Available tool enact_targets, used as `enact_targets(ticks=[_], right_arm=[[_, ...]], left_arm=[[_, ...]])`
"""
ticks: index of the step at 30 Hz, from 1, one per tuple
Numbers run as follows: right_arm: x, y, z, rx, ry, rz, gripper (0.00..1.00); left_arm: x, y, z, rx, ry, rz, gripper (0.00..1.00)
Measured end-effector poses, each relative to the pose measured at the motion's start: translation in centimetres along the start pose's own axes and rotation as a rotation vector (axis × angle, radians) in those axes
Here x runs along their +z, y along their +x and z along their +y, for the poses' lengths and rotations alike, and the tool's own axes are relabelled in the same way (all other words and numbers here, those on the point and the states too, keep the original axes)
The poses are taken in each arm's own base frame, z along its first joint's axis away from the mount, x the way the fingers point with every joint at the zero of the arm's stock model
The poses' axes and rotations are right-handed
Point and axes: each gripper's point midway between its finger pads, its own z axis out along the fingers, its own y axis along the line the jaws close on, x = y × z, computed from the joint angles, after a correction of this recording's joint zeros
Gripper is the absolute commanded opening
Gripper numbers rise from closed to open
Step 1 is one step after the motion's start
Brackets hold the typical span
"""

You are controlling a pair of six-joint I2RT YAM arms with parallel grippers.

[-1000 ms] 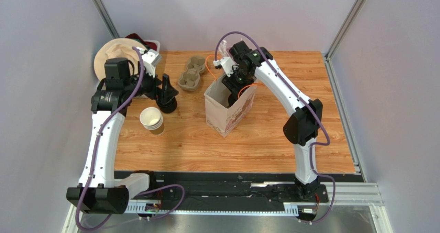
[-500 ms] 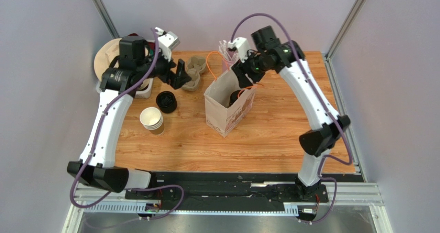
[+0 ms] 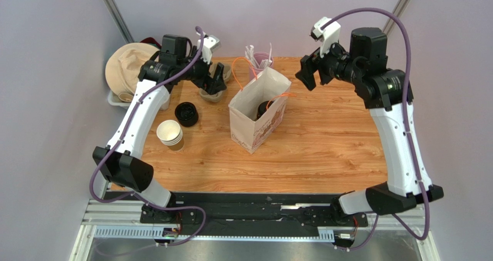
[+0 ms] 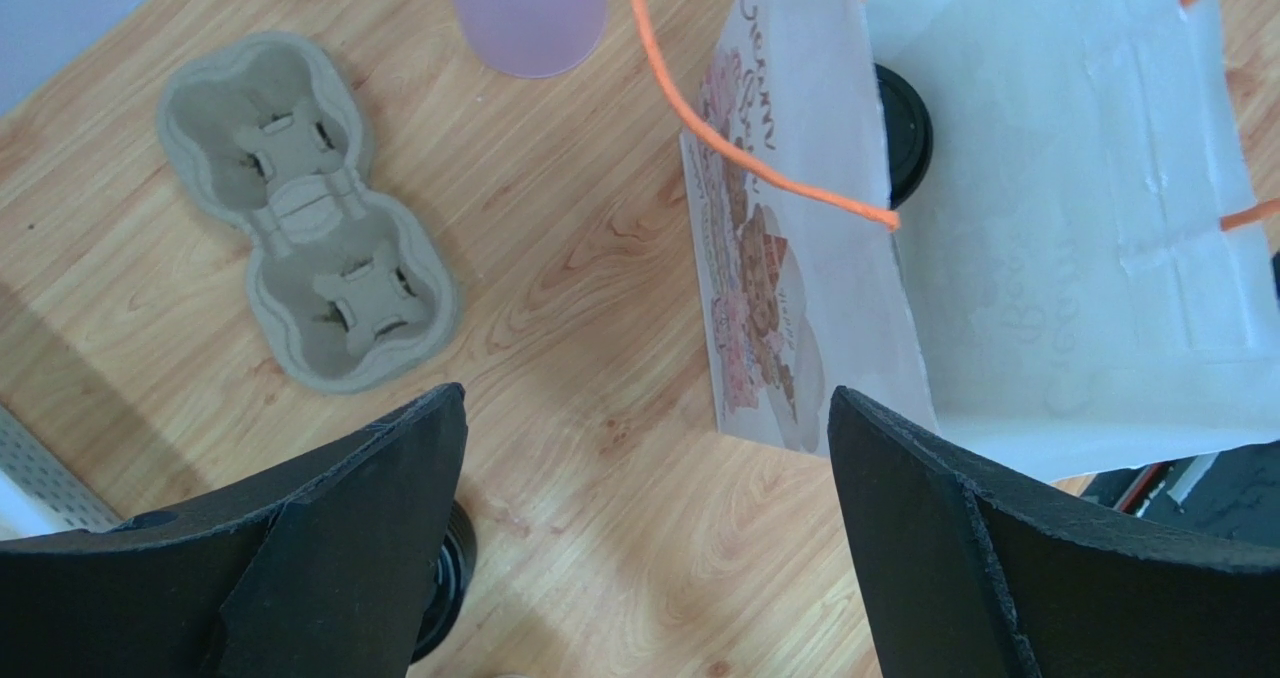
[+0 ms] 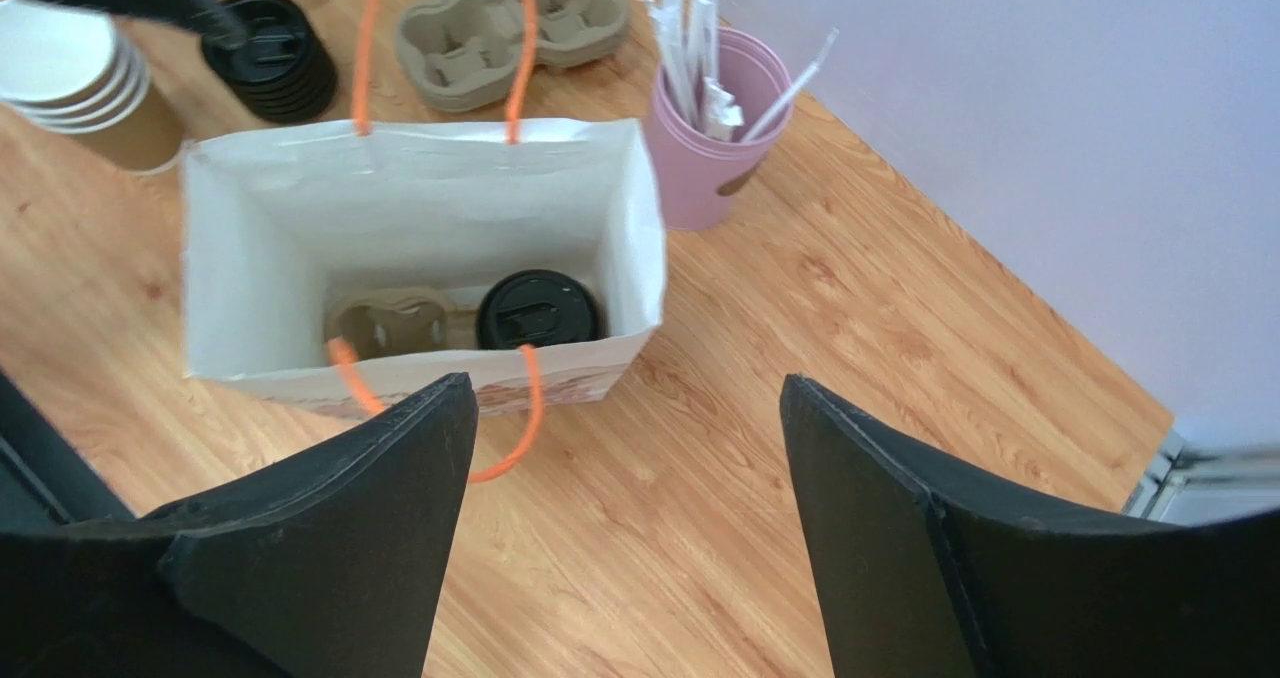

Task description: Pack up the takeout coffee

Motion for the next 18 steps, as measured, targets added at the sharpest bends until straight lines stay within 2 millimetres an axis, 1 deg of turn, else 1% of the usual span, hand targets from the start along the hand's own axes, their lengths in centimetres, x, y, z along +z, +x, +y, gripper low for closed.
enact_targets(ticks=[2,3,5,8,10,11,13,15,16,18], right_arm=[[1.1,0.5,-1.6,0.033,0.027,0.012,0.78],[2.3,1.1,-2.3,0.053,0.032,0.033,0.78],[5.0,2.9,-3.3,0.09,0.02,0.088,0.78],[9.0,5.8,-3.6,0.144,-0.029,0.18,0.77],[11.3,7.4,-3.6,0.175,-0.06,0.231,0.75],[12.1,7.9,-3.7,0.187,-0.07,0.25,0.74],[13.4,8.5,-3.9,0.203,-0.086,0.272,0.71],[14.3,8.6,-4.0,0.213,-0.098,0.277,0.67],[14.5,8.4,-4.0,0.215,-0.101,0.274,0.6],[14.7,8.3,-3.9,0.216,-0.109,0.273,0.54]], left_arm=[[0.2,-0.2,-0.7,0.013,0.017,-0.002,0.99],[0.3,-0.4,-1.2,0.021,0.029,-0.005,0.99],[0.5,-0.6,-2.1,0.034,0.056,-0.008,0.99],[0.7,-0.8,-3.3,0.048,0.091,-0.01,0.99],[0.8,-0.8,-3.8,0.053,0.105,-0.01,0.99],[0.8,-0.8,-3.8,0.054,0.106,-0.01,0.99],[0.9,-0.8,-3.8,0.056,0.106,-0.009,0.99],[0.9,-0.8,-4.0,0.06,0.108,-0.008,0.99],[0.9,-0.7,-3.9,0.062,0.102,-0.005,0.99],[1.0,-0.7,-4.0,0.066,0.101,-0.003,0.99]])
